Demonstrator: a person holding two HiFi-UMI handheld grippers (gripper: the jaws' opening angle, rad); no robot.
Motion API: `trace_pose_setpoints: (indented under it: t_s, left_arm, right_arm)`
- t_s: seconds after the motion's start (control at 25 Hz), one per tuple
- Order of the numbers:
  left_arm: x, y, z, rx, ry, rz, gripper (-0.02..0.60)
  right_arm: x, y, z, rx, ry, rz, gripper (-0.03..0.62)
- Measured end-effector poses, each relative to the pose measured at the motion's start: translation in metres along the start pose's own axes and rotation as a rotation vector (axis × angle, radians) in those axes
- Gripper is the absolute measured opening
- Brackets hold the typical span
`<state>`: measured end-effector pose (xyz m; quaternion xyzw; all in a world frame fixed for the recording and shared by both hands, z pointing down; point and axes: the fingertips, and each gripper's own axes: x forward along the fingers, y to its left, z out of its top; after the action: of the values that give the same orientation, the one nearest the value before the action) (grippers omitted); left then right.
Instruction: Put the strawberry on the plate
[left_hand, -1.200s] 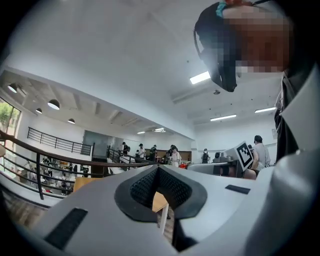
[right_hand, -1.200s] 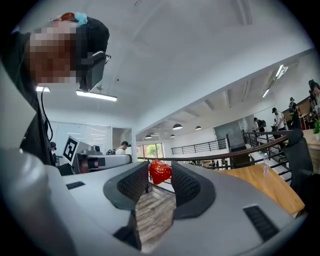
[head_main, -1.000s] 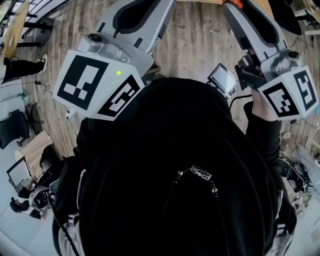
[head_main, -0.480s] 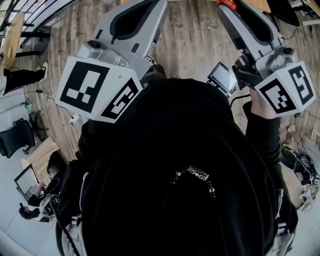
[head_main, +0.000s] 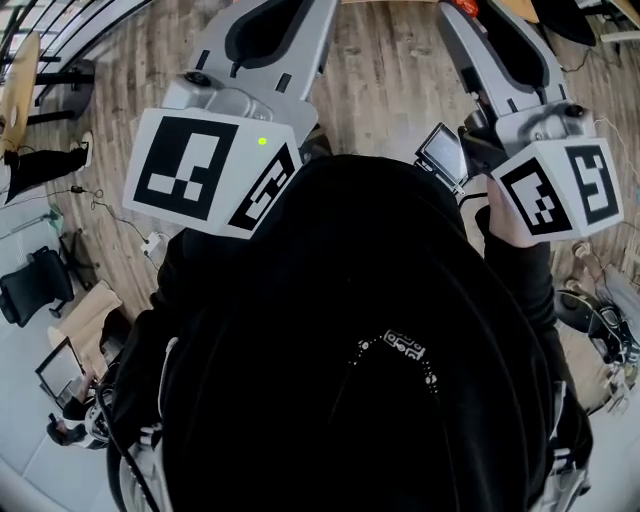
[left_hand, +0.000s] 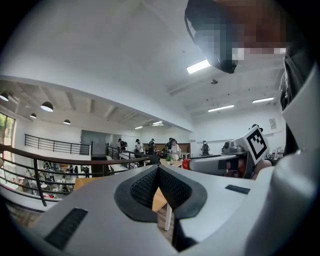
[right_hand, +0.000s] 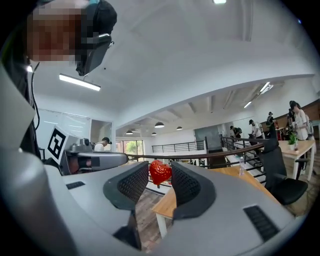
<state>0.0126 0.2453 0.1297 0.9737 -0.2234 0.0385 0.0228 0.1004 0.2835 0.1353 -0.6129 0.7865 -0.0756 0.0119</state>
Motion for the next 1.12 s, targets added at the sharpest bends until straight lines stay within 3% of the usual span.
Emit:
trace_pose_setpoints:
  t_s: [0.2, 0.6, 0.96, 1.12]
  left_arm:
    - [0.014, -0.004, 0.001, 0.004, -0.013, -0.056, 0.002]
    - [0.04, 0.004, 0.0, -0.015, -0.014, -0.163, 0.002]
    - [0.052, 0.051, -0.001, -0.04, -0.029, -0.158, 0.002]
    - [0.06, 0.085, -0.016, -0.064, 0.028, -0.188, 0.002]
  right_arm:
    - [0.004, -0.003, -0.008, 0.088, 0.003, 0.038, 0.152]
    - [0.009, -0.038, 0.003, 0.055, -0.009, -0.045, 0.152]
    - [0.053, -0.041, 0.007, 0.05, 0.02, -0.063, 0.152]
    - [0.092, -0.037, 0.006, 0.061, 0.046, -0.086, 0.152]
